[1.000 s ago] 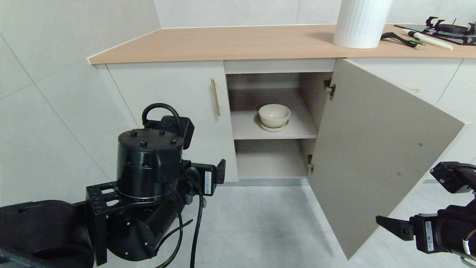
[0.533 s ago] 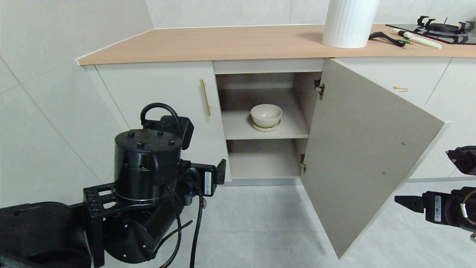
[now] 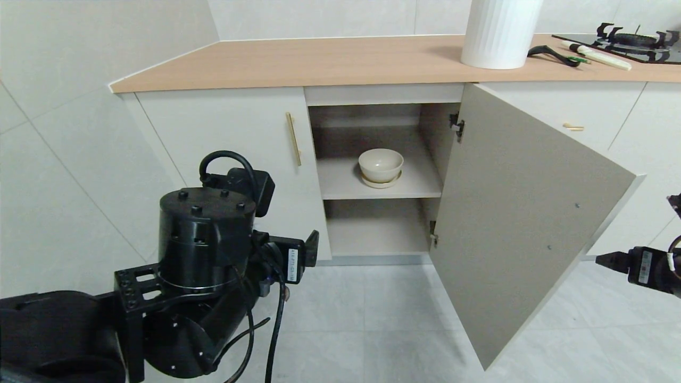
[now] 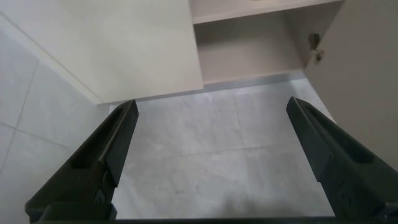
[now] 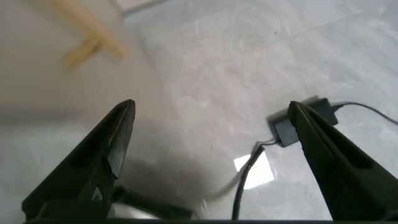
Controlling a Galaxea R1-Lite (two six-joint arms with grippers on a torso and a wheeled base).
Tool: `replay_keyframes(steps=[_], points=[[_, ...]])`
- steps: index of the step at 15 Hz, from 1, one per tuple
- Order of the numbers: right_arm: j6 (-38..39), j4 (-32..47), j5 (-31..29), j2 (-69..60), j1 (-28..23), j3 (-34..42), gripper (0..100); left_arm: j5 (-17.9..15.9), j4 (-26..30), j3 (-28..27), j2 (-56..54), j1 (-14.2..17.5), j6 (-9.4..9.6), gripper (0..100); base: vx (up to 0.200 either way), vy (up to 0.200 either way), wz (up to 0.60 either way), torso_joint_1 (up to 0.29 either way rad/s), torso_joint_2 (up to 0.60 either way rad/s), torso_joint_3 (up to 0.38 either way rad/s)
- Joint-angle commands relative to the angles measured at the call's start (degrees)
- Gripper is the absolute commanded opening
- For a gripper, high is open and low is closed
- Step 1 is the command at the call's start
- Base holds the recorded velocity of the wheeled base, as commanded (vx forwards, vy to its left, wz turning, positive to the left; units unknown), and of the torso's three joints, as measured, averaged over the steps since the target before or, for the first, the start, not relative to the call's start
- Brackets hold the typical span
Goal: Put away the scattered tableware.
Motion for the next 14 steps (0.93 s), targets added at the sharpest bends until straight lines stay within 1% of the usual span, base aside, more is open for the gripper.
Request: replay_keyframes(steps=[1, 3, 5, 6, 7, 9, 10, 11, 12, 14], points=[[1.5, -4.0, 0.0, 3.2, -1.8, -0.1, 100, 0.0, 0.0, 0.1, -0.6, 0.2, 0.03, 100, 0.000, 0.000, 0.00, 0.000, 0.00, 0.000], [5.9, -8.3, 0.1, 5.1, -1.7, -0.3, 100, 0.0, -0.1, 0.0, -0.6, 0.8, -0.05, 100, 0.000, 0.000, 0.00, 0.000, 0.00, 0.000], [8.3, -9.8, 0.3, 6.7, -1.0, -0.3, 100, -0.1, -1.1, 0.1, -1.1, 0.9, -0.32, 100, 0.000, 0.000, 0.00, 0.000, 0.00, 0.000], [9.1, -10.4, 0.3, 7.3, -0.4, -0.3, 100, -0.2, -2.2, 0.2, -1.3, 0.9, -0.32, 100, 0.000, 0.000, 0.00, 0.000, 0.00, 0.000], [10.4, -10.8, 1.2, 7.4, 0.6, -0.3, 100, -0.2, -4.4, 0.5, -1.5, 0.9, -0.23, 100, 0.000, 0.000, 0.00, 0.000, 0.00, 0.000], [11.0, -10.8, 3.6, 7.1, 3.4, 0.0, 100, -0.2, -5.2, 1.1, -1.6, 0.9, 0.56, 100, 0.000, 0.000, 0.00, 0.000, 0.00, 0.000], [10.9, -10.9, 3.7, 7.2, 5.1, -0.3, 100, -0.2, -5.3, 1.4, -2.0, 0.9, 1.18, 100, 0.000, 0.000, 0.00, 0.000, 0.00, 0.000], [10.9, -10.9, 3.7, 7.2, 5.1, -0.3, 100, -0.2, -5.3, 1.4, -2.0, 0.9, 1.18, 100, 0.000, 0.000, 0.00, 0.000, 0.00, 0.000], [10.6, -10.9, 3.9, 7.5, 9.5, -0.6, 100, -0.2, -5.3, 1.3, -2.4, 0.9, 1.44, 100, 0.000, 0.000, 0.00, 0.000, 0.00, 0.000], [10.6, -10.9, 3.9, 8.8, 14.5, -1.6, 100, -0.2, -5.2, 1.3, -3.1, 1.0, 1.88, 100, 0.000, 0.000, 0.00, 0.000, 0.00, 0.000]])
